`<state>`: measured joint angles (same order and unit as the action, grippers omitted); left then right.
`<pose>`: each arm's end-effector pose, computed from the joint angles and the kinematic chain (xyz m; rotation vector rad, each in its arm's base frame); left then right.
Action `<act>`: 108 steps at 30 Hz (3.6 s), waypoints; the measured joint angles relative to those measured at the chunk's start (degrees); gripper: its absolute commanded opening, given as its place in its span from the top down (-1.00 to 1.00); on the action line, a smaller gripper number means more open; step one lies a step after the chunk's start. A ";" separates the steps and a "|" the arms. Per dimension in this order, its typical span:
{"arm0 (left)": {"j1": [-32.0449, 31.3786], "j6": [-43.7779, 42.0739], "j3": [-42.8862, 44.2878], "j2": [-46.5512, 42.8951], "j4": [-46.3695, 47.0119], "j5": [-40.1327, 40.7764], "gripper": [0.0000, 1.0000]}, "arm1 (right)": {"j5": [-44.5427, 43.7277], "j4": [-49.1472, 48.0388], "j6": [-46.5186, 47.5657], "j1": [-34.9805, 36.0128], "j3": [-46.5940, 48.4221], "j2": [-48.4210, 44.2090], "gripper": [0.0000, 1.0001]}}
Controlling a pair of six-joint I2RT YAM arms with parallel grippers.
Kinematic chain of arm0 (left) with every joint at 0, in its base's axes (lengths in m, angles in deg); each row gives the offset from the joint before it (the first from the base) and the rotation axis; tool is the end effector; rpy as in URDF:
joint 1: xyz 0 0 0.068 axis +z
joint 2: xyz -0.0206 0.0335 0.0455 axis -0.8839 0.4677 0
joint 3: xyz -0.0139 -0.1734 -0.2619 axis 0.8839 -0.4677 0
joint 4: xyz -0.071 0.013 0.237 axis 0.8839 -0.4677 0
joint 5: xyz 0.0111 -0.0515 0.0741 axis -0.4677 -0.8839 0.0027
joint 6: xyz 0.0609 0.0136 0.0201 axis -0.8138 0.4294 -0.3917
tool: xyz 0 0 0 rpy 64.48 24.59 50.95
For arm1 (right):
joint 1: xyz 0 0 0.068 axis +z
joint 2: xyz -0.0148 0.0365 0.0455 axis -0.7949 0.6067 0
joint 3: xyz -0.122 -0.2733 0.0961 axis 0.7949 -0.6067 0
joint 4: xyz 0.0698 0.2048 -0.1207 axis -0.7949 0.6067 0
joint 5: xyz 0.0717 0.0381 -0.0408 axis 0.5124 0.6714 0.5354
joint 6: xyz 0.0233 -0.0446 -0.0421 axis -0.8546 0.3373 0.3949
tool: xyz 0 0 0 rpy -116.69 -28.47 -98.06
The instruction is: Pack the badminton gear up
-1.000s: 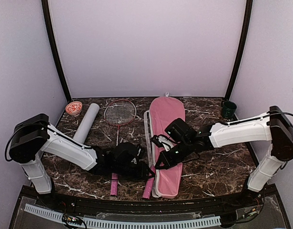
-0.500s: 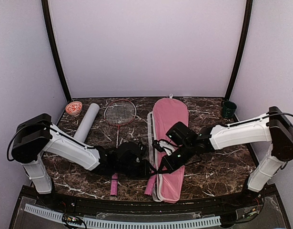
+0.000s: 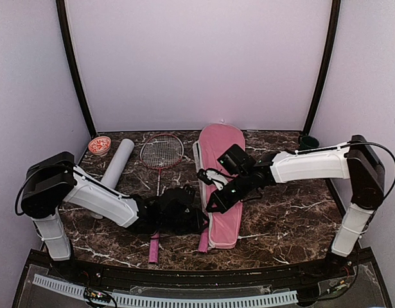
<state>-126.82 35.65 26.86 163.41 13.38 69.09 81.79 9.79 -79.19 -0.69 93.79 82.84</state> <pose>0.1650 -0.3446 0.1841 0.0249 2.4259 -1.1508 0.2150 0.3029 0.2328 -1.0506 2.4964 0.8302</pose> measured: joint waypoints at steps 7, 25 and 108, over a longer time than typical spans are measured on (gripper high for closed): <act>0.81 -0.46 0.00 0.66 0.63 -0.87 0.25 | 1.25 -0.22 2.71 0.00 -3.85 -0.44 1.00; -8.04 -36.79 -20.79 -19.32 11.06 2.97 -0.33 | 0.92 0.35 4.96 -0.37 -8.92 -1.81 1.00; -15.56 -72.17 -11.85 7.28 35.76 4.66 0.67 | 15.26 -11.30 -7.72 -2.16 -14.75 -6.19 1.00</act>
<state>-142.39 -36.52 15.01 170.69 49.14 73.75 97.04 -1.51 -86.91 -2.85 79.04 76.66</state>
